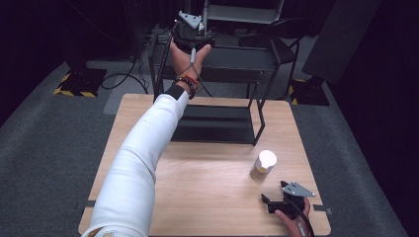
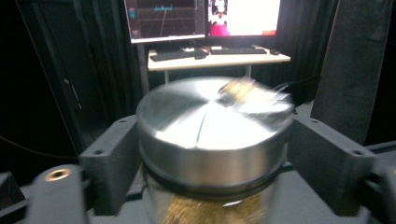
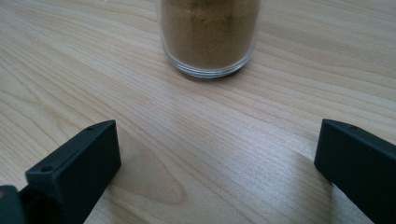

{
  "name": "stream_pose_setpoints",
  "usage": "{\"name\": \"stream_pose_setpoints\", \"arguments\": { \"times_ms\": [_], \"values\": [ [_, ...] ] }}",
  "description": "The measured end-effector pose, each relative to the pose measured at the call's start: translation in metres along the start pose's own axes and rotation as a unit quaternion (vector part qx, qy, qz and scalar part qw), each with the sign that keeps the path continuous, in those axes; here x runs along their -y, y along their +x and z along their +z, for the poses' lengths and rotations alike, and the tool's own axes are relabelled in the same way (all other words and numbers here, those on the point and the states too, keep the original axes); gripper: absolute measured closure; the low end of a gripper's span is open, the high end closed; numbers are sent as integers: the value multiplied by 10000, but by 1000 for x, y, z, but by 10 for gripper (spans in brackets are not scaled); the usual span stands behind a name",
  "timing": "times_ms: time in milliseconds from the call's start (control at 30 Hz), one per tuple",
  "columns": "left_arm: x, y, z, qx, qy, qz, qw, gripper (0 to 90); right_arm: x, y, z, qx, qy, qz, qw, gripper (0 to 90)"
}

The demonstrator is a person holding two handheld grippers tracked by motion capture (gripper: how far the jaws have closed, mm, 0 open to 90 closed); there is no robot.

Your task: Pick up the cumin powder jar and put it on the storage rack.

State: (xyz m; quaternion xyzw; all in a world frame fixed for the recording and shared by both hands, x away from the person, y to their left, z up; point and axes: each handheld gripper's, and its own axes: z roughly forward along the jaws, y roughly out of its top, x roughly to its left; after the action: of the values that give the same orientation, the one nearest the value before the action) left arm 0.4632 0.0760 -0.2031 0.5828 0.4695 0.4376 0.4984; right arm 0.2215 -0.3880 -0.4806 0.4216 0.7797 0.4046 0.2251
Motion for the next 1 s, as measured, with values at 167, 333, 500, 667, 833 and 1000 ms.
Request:
{"name": "stream_pose_setpoints", "arguments": {
  "times_ms": [167, 333, 500, 667, 833, 1000],
  "values": [
    [-5, -1, -9, 43, -159, 47, 9999, 82, 0, 0, 0, 0, 0, -3, 10000, 0],
    [-14, 1, -30, 163, -230, 144, 9995, 35, 0, 0, 0, -3, 1, -4, 10000, 0],
    [-14, 0, -56, 180, -384, 302, 9986, 15, 0, -1, 0, -19, -2, -14, 10000, 0],
    [-15, 2, -72, 196, -365, 353, 9985, 3, 0, -1, 0, -17, -2, -17, 10000, 0],
    [-11, 7, -92, 242, -418, 460, 9978, 0, 0, -1, 0, -19, -1, -14, 10000, 0],
    [-4, 12, -115, 237, -514, 498, 9972, 0, 0, -2, 0, -26, -1, -18, 10000, 0]
  ]
}}
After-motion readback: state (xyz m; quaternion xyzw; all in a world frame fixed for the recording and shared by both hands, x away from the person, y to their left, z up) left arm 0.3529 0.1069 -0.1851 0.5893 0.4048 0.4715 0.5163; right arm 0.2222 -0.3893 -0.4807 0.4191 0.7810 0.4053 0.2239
